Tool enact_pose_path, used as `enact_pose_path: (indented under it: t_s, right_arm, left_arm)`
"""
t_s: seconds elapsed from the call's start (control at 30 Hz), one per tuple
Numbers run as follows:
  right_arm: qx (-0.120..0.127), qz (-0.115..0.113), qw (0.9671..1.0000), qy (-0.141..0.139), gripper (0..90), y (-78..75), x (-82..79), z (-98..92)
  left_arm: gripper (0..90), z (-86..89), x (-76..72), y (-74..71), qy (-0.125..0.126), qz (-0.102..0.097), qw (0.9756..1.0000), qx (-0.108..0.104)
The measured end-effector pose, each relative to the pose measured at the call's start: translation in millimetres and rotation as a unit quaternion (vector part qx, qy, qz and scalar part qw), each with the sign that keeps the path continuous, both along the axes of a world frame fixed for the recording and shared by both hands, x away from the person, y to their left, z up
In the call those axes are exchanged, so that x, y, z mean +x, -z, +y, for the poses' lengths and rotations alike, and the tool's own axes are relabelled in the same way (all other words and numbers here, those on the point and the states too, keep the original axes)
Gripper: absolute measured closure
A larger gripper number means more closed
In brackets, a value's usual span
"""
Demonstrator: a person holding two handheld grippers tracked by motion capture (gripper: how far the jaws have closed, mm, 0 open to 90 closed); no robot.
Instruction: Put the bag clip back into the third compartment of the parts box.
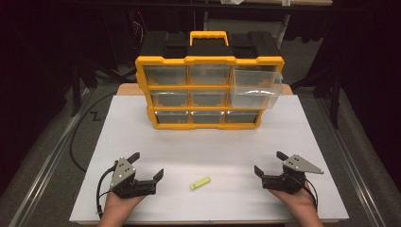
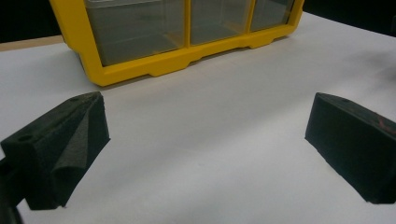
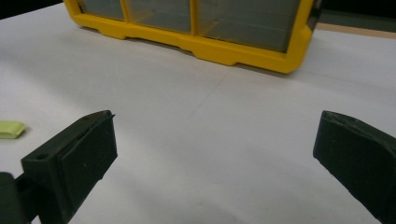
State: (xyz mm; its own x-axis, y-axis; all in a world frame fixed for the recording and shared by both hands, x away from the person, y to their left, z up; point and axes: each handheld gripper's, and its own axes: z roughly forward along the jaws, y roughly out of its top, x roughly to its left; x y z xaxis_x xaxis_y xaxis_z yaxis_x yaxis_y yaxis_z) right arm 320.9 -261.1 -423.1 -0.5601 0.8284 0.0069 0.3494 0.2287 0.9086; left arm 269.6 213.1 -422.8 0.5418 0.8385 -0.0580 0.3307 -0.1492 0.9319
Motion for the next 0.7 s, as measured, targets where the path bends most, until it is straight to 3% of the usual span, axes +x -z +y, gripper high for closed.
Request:
enact_pose_path:
  t_s: [0.4,0.7]
  right_arm:
    - [-0.019,0.02,0.9988,-0.04,0.1,-1.4,6.6,41.7]
    - [-0.04,0.037,0.9951,-0.082,1.4,1.6,16.2,83.6]
  left_arm:
    - [0.6,-0.8,0.3,0.5,0.0,-0.002,1.0,0.004]
    - [0.5,-0.4,0.6,0.7,-0.003,-0.003,1.0,0.006]
